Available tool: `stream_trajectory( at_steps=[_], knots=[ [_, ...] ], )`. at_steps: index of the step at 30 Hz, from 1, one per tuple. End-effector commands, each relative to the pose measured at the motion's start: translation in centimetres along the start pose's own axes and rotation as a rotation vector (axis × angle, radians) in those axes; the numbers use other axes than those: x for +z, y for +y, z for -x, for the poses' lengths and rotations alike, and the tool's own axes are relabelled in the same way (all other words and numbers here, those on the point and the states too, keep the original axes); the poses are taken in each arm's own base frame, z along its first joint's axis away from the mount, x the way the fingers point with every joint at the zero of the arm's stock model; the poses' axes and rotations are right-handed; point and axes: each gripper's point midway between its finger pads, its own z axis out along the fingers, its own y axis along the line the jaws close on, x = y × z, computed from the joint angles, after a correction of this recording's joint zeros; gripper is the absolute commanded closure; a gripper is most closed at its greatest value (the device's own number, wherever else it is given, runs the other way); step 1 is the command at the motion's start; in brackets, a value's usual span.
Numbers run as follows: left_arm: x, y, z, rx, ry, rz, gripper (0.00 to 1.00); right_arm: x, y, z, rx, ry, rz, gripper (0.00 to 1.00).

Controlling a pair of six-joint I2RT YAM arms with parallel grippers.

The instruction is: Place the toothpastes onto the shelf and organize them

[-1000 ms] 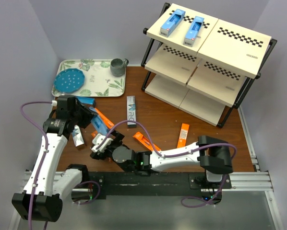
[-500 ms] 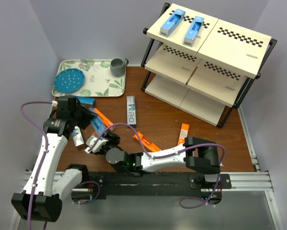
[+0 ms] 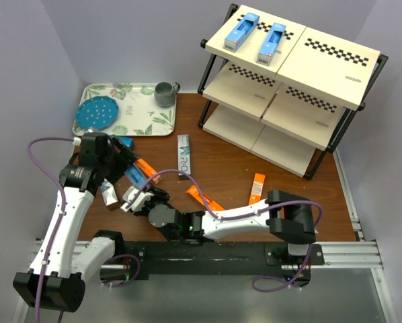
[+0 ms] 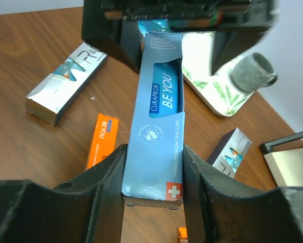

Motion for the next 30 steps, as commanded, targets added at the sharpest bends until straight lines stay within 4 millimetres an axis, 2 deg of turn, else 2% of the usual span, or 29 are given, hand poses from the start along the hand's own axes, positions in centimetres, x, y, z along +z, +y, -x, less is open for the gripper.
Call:
stream_trajectory(
  at_steps=[1, 3, 7, 8, 9, 10, 12, 13, 16, 17, 18, 19, 21, 22, 24, 25, 30],
  knots=[
    [-3.3, -4.9, 4.1, 0.116, -0.158, -0.165, 0.14, -1.5, -0.9, 3.9, 0.133, -0.032, 0.068, 0.9],
    [-4.0, -5.5, 5.2, 0.17, -0.209, -0.17, 0.11, -1.9, -1.7, 3.9, 0.139, -0.012, 0.067, 0.92],
    [-7.0, -7.6, 7.6, 0.274, -0.329, -0.221, 0.09, -2.4, -3.8, 4.9, 0.191, 0.025, 0.06, 0.93],
    [-7.6, -7.7, 8.2, 0.315, -0.368, -0.211, 0.09, -2.3, -4.6, 5.0, 0.2, 0.034, 0.054, 0.93],
    [-8.3, -7.9, 8.6, 0.335, -0.394, -0.216, 0.09, -2.5, -5.1, 4.4, 0.181, 0.072, 0.058, 0.93],
    [-9.5, -8.4, 9.0, 0.357, -0.427, -0.238, 0.09, -2.8, -6.3, 5.5, 0.219, 0.066, 0.046, 0.93],
    [-10.7, -8.4, 9.9, 0.414, -0.496, -0.225, 0.08, -2.9, -8.0, 4.9, 0.21, 0.113, 0.036, 0.93],
    [-11.6, -8.5, 10.0, 0.438, -0.522, -0.24, 0.08, -3.3, -9.5, 6.2, 0.248, 0.099, 0.02, 0.93],
    [-12.8, -7.8, 10.4, 0.495, -0.592, -0.225, 0.07, -3.8, -12.5, 6.4, 0.272, 0.134, -0.014, 0.93],
    [-13.0, -7.7, 10.5, 0.521, -0.611, -0.226, 0.07, -4.0, -14.7, 7.8, 0.302, 0.116, -0.043, 0.93],
    [-13.1, -7.4, 10.5, 0.527, -0.625, -0.222, 0.07, -4.4, -15.6, 7.5, 0.287, 0.145, -0.056, 0.93],
    [-13.0, -6.8, 10.0, 0.54, -0.627, -0.225, 0.07, -4.7, -17.4, 8.9, 0.302, 0.128, -0.088, 0.93],
    [-12.8, -6.4, 9.6, 0.559, -0.64, -0.237, 0.07, -5.3, -20.1, 9.1, 0.293, 0.151, -0.137, 0.92],
    [-12.2, -5.6, 8.9, 0.568, -0.632, -0.235, 0.07, -5.8, -21.8, 10.3, 0.302, 0.133, -0.171, 0.92],
    [-11.6, -5.2, 8.3, 0.581, -0.631, -0.253, 0.07, -6.6, -24.6, 10.6, 0.306, 0.141, -0.219, 0.91],
    [-10.8, -4.6, 7.6, 0.587, -0.62, -0.256, 0.07, -7.2, -26.3, 11.6, 0.326, 0.124, -0.25, 0.91],
    [-8.3, -3.7, 5.3, 0.621, -0.573, -0.304, 0.07, -10.0, -34.1, 12.5, 0.316, 0.125, -0.43, 0.89]
  ],
)
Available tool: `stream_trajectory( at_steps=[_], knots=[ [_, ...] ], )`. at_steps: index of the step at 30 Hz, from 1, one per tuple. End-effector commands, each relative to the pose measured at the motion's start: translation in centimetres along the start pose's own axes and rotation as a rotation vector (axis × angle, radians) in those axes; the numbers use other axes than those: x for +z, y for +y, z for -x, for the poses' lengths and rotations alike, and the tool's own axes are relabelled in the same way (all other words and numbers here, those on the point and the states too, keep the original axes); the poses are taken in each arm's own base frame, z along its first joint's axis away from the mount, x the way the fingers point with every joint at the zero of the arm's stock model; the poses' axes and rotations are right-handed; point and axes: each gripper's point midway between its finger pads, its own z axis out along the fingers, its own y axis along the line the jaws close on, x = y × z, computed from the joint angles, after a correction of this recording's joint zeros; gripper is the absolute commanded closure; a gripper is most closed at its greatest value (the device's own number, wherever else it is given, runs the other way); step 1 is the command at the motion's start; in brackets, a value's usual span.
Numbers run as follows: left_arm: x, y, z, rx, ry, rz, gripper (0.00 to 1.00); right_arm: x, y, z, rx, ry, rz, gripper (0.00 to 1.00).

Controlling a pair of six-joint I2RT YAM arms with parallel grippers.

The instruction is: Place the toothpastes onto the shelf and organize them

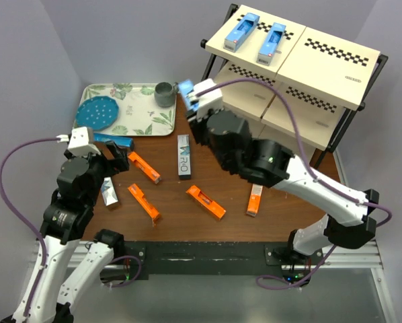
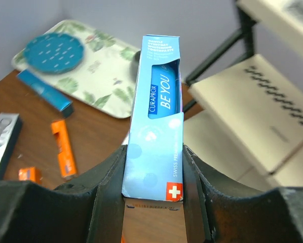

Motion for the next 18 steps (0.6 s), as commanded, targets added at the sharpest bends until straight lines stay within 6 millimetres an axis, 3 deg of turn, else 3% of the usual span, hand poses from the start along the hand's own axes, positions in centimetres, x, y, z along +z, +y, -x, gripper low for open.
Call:
stream_trajectory(
  at_steps=[1, 5, 13, 18],
  knots=[
    [1.0, -0.7, -1.6, 0.033, -0.023, -0.067, 0.07, -2.5, -8.1, 4.3, 0.01, -0.05, -0.178, 0.89],
    [1.7, -0.9, -3.1, 0.043, -0.018, -0.089, 0.07, -2.8, -14.1, 5.6, 0.025, -0.055, -0.329, 0.89],
    [3.1, -1.2, -6.0, 0.06, 0.022, -0.117, 0.07, -4.6, -20.6, 8.0, 0.091, -0.12, -0.481, 0.88],
    [3.6, -1.1, -8.1, 0.073, 0.052, -0.123, 0.07, -4.9, -25.2, 7.9, 0.116, -0.119, -0.604, 0.89]
  ],
)
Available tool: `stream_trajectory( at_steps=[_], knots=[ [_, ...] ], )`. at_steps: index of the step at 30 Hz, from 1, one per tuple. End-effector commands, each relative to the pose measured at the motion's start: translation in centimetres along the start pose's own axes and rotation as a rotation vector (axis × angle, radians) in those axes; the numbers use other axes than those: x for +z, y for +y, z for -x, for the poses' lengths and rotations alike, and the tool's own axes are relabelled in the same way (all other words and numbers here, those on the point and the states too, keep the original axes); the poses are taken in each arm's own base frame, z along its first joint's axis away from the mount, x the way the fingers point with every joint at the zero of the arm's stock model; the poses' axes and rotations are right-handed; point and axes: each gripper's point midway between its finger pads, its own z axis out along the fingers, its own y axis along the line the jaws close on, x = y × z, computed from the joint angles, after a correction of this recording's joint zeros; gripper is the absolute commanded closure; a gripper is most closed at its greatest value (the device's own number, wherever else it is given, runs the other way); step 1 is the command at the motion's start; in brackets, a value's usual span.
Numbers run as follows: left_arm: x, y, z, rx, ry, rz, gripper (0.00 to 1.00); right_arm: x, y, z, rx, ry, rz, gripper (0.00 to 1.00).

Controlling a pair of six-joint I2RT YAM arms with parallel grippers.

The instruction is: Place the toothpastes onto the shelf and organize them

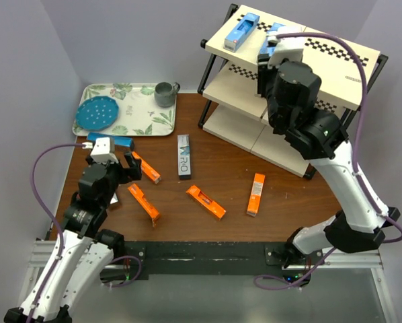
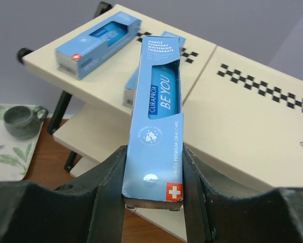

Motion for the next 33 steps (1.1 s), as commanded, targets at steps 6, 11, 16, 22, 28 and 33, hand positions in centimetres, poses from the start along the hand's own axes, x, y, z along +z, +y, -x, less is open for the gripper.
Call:
stream_trajectory(
  at_steps=[6, 11, 16, 22, 28, 33],
  knots=[
    [0.8, -1.6, -0.4, 0.015, -0.031, -0.079, 0.07, 3.7, -7.7, 0.5, 0.147, 0.009, -0.181, 0.89],
    [0.7, -1.8, -0.4, 0.022, -0.038, -0.085, 0.07, 5.7, -9.4, -1.1, 0.2, 0.051, -0.251, 0.88],
    [0.6, -2.1, -0.4, 0.027, -0.046, -0.094, 0.07, 7.1, -9.6, -1.9, 0.222, 0.074, -0.301, 0.84],
    [0.5, -2.1, -0.4, 0.032, -0.047, -0.093, 0.07, 7.6, -10.3, -3.1, 0.217, 0.102, -0.385, 0.81],
    [0.4, -2.2, -0.5, 0.032, -0.046, -0.092, 0.07, 7.6, -10.5, -4.3, 0.221, 0.116, -0.417, 0.8],
    [0.4, -2.2, -0.5, 0.033, -0.047, -0.094, 0.07, 7.5, -10.1, -4.7, 0.235, 0.129, -0.397, 0.8]
  ],
)
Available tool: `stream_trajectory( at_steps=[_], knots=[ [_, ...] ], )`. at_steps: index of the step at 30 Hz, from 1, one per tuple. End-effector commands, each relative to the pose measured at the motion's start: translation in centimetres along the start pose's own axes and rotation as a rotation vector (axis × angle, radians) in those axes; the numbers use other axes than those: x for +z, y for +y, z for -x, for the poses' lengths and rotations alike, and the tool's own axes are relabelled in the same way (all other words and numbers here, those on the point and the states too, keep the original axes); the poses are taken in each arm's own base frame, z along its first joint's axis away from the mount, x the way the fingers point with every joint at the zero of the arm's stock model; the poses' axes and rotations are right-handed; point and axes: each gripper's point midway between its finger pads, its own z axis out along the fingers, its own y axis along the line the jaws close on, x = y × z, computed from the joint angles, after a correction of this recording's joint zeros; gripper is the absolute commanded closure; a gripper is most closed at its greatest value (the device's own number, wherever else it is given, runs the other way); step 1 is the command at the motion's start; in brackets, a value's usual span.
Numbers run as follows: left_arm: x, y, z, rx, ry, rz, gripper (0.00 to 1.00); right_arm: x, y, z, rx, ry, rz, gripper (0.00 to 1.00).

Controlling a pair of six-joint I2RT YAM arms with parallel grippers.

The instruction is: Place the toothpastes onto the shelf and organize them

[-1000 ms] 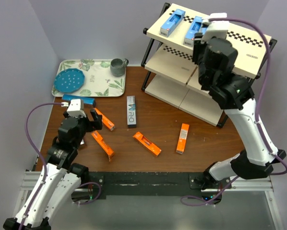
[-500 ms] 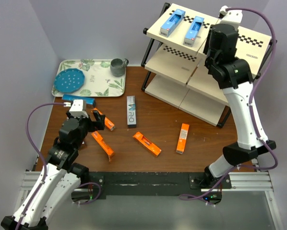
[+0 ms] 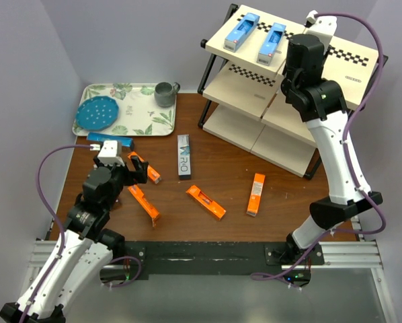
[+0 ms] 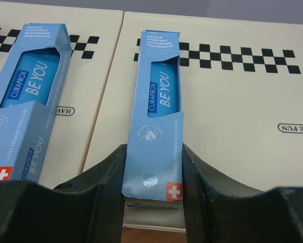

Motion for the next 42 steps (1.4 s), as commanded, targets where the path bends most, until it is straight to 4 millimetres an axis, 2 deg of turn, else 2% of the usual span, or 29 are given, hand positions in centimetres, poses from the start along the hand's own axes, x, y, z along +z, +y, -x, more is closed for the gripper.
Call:
stream_trajectory(
  at_steps=[1, 11, 16, 31, 34, 36, 38, 42],
  knots=[
    [0.2, -0.1, 0.7, 0.01, -0.043, -0.001, 0.07, -1.0, -1.3, 1.1, 0.067, -0.024, -0.011, 0.79],
    [0.2, -0.1, 0.8, 0.009, -0.045, -0.003, 0.07, -1.4, -1.4, 0.4, 0.053, -0.019, 0.013, 0.69],
    [0.2, -0.1, 0.8, 0.009, -0.045, -0.005, 0.07, -1.2, -1.1, 0.0, 0.046, -0.013, 0.018, 0.57],
    [0.2, -0.1, 0.7, 0.011, -0.039, -0.003, 0.08, -0.1, -0.3, 0.0, 0.023, -0.022, 0.013, 0.55],
    [0.3, -0.1, 0.6, 0.011, -0.036, -0.002, 0.08, -0.2, -0.3, 0.0, 0.025, -0.023, 0.019, 0.47],
    [0.3, -0.1, 0.6, 0.011, -0.038, -0.003, 0.08, -0.5, -0.2, 0.3, 0.035, -0.026, 0.035, 0.36],
    [0.3, -0.1, 0.6, 0.012, -0.035, -0.002, 0.08, -1.1, -0.6, 1.0, 0.056, -0.04, 0.049, 0.24],
    [0.4, -0.2, 0.4, 0.013, -0.028, -0.003, 0.08, -2.7, -1.0, 2.8, 0.096, -0.073, 0.109, 0.12]
  ],
)
